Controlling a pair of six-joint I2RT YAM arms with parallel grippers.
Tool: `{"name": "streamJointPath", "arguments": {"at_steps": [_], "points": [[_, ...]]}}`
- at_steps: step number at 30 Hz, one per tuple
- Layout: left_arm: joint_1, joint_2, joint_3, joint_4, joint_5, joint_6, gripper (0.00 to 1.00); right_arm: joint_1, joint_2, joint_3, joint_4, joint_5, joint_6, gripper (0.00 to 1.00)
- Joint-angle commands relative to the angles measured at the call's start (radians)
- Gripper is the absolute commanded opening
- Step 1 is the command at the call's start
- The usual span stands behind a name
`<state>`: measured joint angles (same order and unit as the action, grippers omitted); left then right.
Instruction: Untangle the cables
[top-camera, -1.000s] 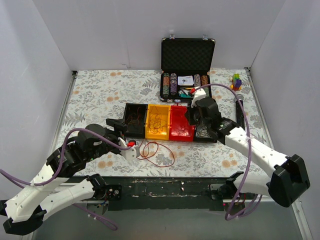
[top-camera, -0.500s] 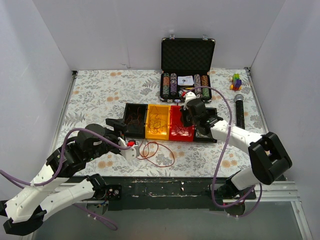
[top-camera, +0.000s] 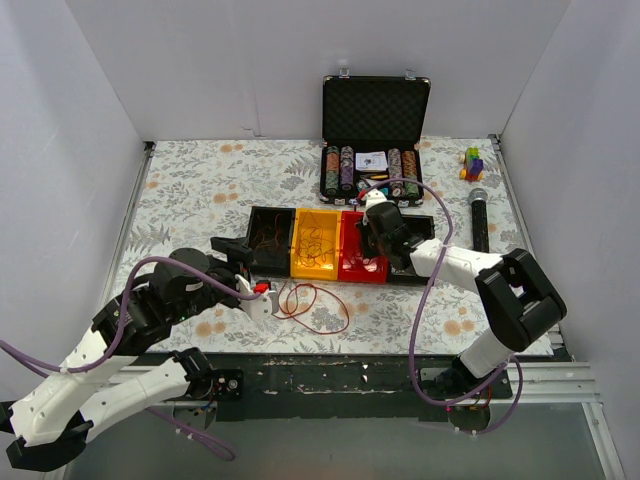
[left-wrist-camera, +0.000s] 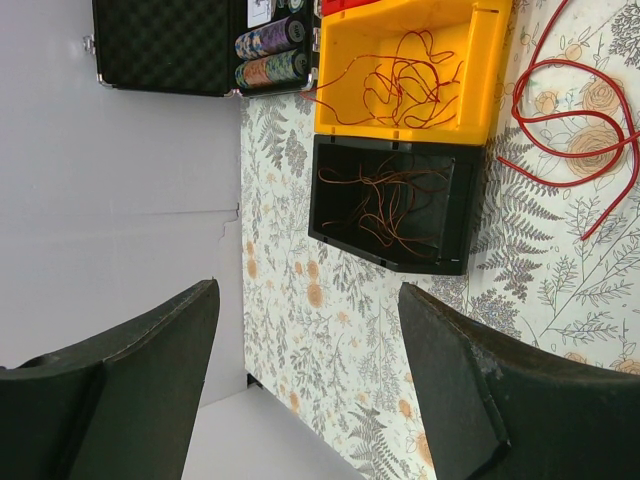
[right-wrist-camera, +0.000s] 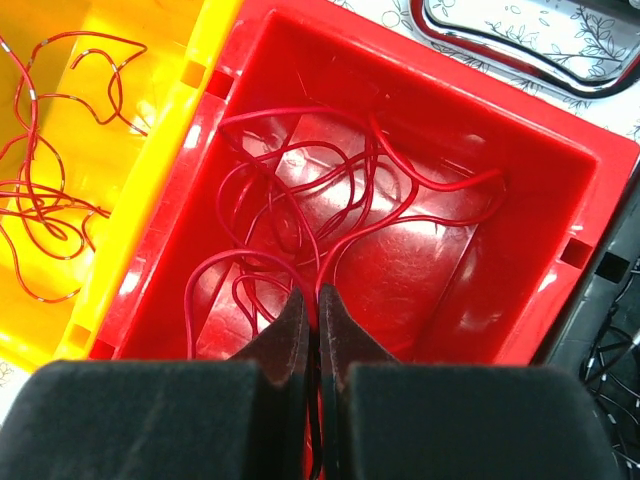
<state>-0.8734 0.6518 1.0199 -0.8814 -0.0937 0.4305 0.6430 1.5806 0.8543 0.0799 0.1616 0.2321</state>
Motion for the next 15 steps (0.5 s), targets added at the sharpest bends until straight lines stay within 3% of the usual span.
{"name": "streamJointPath", "arguments": {"at_steps": [1, 9, 15], "points": [[0.005, 0.003, 0.002, 0.015, 0.003, -0.001, 0.72, 0.023, -0.002, 0.003, 0.029, 0.07, -0.016, 0.03], [0.007, 0.005, 0.014, 0.015, 0.005, 0.004, 0.72, 0.052, -0.137, 0.028, 0.008, 0.135, -0.054, 0.4], [0.007, 0.011, 0.035, 0.006, 0.002, 0.004, 0.72, 0.052, -0.183, 0.08, -0.055, 0.101, -0.065, 0.53]]}}
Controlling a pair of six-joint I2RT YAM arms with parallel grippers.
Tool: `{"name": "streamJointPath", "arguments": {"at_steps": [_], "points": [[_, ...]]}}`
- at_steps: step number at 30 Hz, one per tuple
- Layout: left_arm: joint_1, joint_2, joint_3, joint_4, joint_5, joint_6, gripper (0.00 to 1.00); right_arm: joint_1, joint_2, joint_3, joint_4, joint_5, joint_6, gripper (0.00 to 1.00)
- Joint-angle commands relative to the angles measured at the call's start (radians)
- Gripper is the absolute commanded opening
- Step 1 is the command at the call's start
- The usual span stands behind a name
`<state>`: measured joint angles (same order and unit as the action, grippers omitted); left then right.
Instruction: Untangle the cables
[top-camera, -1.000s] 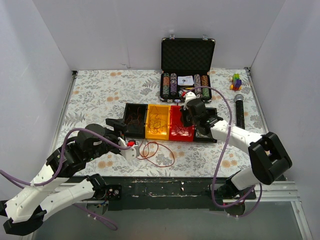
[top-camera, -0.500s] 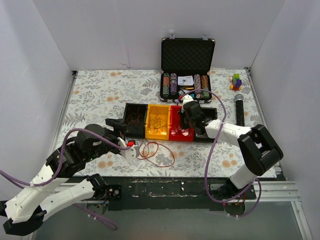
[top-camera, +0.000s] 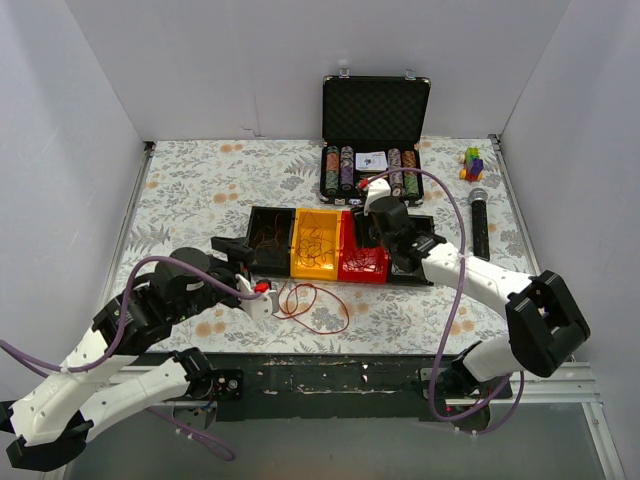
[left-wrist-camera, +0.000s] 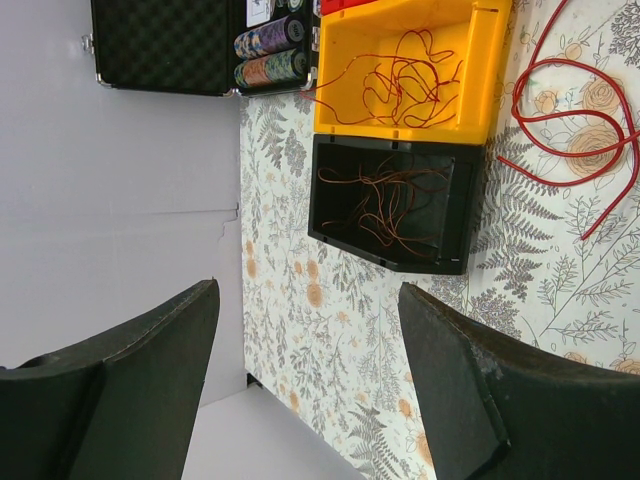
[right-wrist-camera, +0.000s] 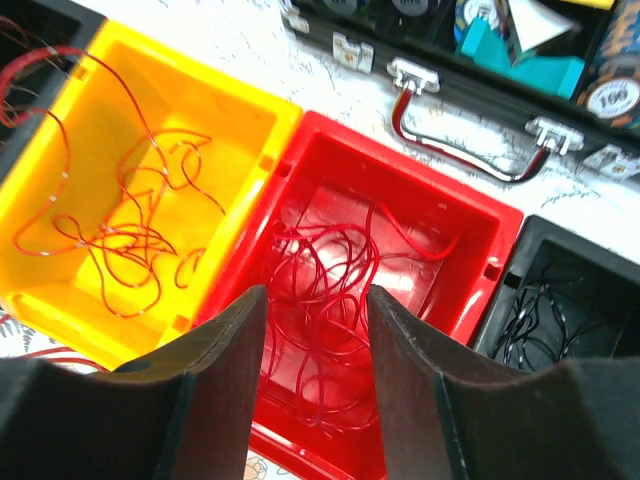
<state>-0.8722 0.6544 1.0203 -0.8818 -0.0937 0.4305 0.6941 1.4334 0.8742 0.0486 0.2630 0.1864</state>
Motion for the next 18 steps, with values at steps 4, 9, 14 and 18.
{"name": "streamJointPath", "arguments": {"at_steps": [4, 9, 14, 18], "points": [[0.01, 0.01, 0.041, 0.0, 0.005, 0.002, 0.72, 0.001, -0.073, 0.06, -0.047, -0.004, -0.022, 0.54], [0.012, 0.013, 0.053, -0.006, 0.005, 0.004, 0.72, 0.031, -0.177, 0.045, -0.047, -0.06, -0.033, 0.55], [0.013, 0.008, 0.049, -0.009, 0.003, 0.005, 0.72, 0.243, -0.203, 0.043, -0.139, -0.062, -0.035, 0.7], [0.015, 0.002, 0.04, -0.006, 0.003, 0.005, 0.72, 0.437, -0.156, 0.014, -0.141, -0.042, 0.064, 0.78]]}}
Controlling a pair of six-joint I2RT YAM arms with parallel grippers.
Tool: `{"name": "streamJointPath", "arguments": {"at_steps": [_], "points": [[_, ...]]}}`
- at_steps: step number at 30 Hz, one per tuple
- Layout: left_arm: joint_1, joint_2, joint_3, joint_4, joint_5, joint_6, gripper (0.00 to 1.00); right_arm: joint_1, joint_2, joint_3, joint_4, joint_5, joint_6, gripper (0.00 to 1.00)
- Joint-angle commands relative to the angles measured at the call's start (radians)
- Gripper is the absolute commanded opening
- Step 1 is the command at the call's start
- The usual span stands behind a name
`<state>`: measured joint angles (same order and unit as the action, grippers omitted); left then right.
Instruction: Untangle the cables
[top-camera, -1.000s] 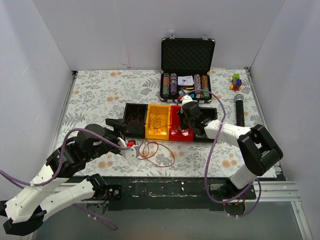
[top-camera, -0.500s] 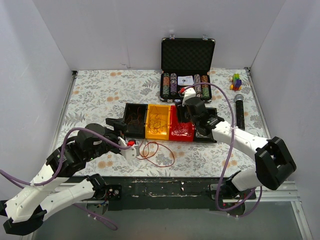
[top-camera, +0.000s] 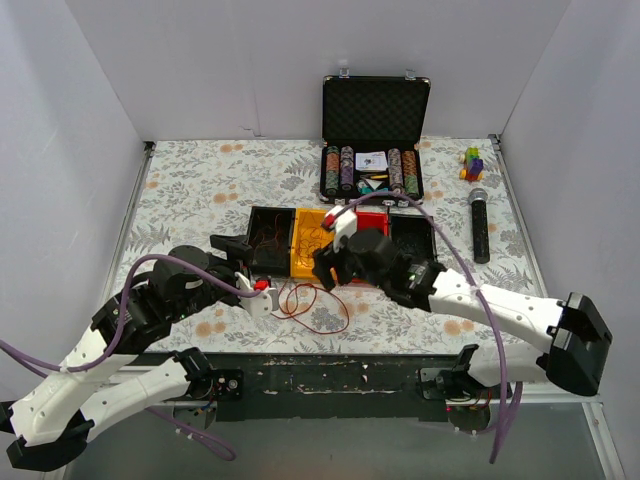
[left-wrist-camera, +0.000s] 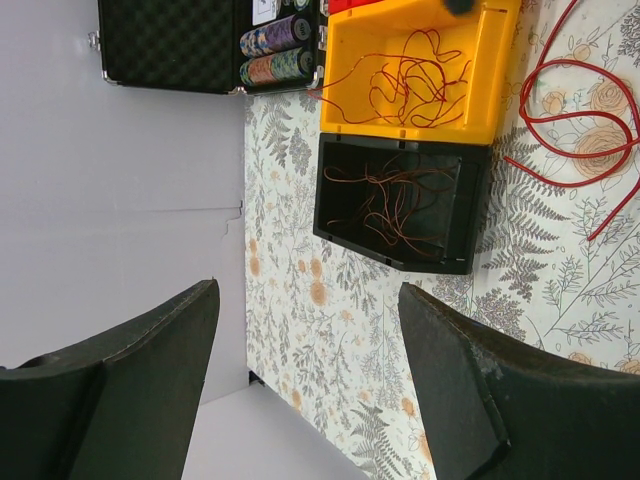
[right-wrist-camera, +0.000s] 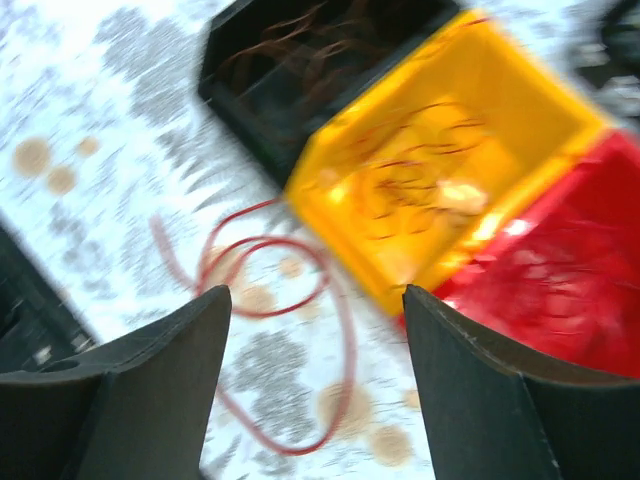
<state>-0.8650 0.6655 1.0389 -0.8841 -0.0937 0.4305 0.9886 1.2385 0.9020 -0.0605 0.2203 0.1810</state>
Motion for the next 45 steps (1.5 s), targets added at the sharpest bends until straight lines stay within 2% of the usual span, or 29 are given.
{"name": "streamJointPath", "arguments": {"at_steps": [1, 5, 12, 16, 22, 29, 36, 45], "points": [[0.008, -0.009, 0.02, -0.006, 0.002, 0.005, 0.72, 0.183, 0.062, -0.029, -0.01, 0.019, 0.072, 0.8], [0.008, -0.007, 0.018, -0.004, 0.003, 0.011, 0.72, 0.257, 0.211, 0.0, 0.018, 0.025, 0.094, 0.81], [0.015, -0.007, 0.021, -0.01, 0.006, 0.002, 0.72, 0.283, 0.409, 0.121, 0.103, 0.059, 0.04, 0.8], [0.02, -0.014, 0.021, -0.016, 0.008, 0.001, 0.72, 0.321, 0.481, 0.196, 0.094, 0.086, -0.02, 0.79], [0.023, -0.024, 0.021, -0.027, 0.009, -0.001, 0.72, 0.34, 0.552, 0.219, 0.068, 0.105, -0.037, 0.78], [0.023, -0.029, 0.018, -0.027, 0.012, 0.001, 0.72, 0.337, 0.592, 0.209, 0.024, 0.106, -0.006, 0.76], [0.024, -0.029, 0.018, -0.026, 0.012, 0.001, 0.72, 0.337, 0.533, 0.121, 0.03, 0.103, 0.02, 0.72], [0.026, -0.023, 0.03, -0.033, 0.012, 0.001, 0.72, 0.337, 0.527, 0.064, 0.106, 0.042, 0.022, 0.57]]}}
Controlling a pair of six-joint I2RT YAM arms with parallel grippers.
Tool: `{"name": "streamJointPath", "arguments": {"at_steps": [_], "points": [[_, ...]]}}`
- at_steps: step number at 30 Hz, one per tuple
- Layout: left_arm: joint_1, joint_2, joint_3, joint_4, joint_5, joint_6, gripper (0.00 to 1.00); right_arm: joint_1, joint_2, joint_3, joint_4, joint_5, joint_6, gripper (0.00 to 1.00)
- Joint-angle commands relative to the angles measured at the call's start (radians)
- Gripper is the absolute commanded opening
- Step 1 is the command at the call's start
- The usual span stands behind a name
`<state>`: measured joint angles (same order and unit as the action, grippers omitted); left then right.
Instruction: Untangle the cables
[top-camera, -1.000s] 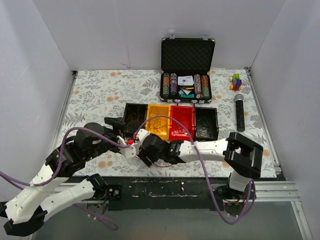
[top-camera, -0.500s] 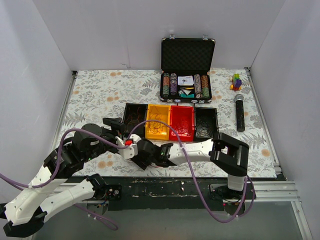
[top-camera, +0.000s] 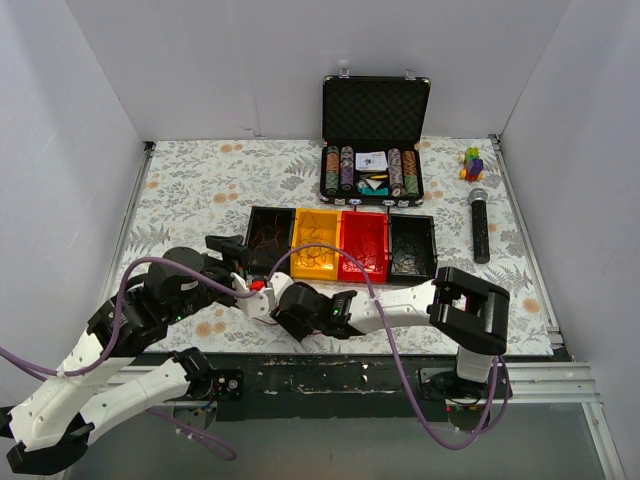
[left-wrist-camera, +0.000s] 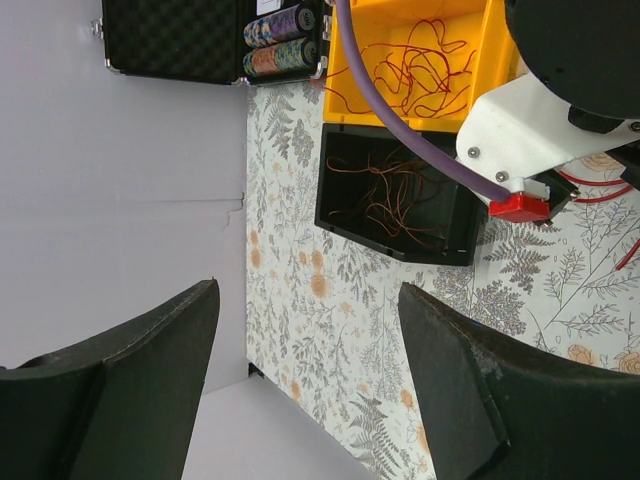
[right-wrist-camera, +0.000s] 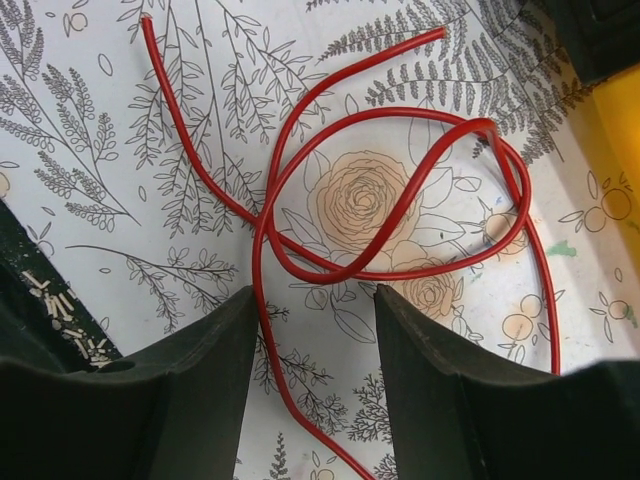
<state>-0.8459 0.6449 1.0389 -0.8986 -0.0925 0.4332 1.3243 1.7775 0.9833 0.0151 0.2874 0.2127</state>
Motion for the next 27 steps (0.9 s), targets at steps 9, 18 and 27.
{"name": "streamJointPath", "arguments": {"at_steps": [9, 18, 27], "points": [[0.011, -0.002, 0.035, -0.026, 0.016, -0.002, 0.72, 0.003, -0.063, -0.006, 0.025, -0.005, -0.099, 0.54], [0.016, -0.005, 0.049, -0.048, 0.016, -0.004, 0.72, 0.061, -0.196, -0.024, -0.099, 0.033, -0.124, 0.55], [0.022, -0.008, 0.055, -0.049, 0.017, -0.005, 0.72, 0.095, -0.247, 0.04, -0.124, 0.001, -0.294, 0.66]]}}
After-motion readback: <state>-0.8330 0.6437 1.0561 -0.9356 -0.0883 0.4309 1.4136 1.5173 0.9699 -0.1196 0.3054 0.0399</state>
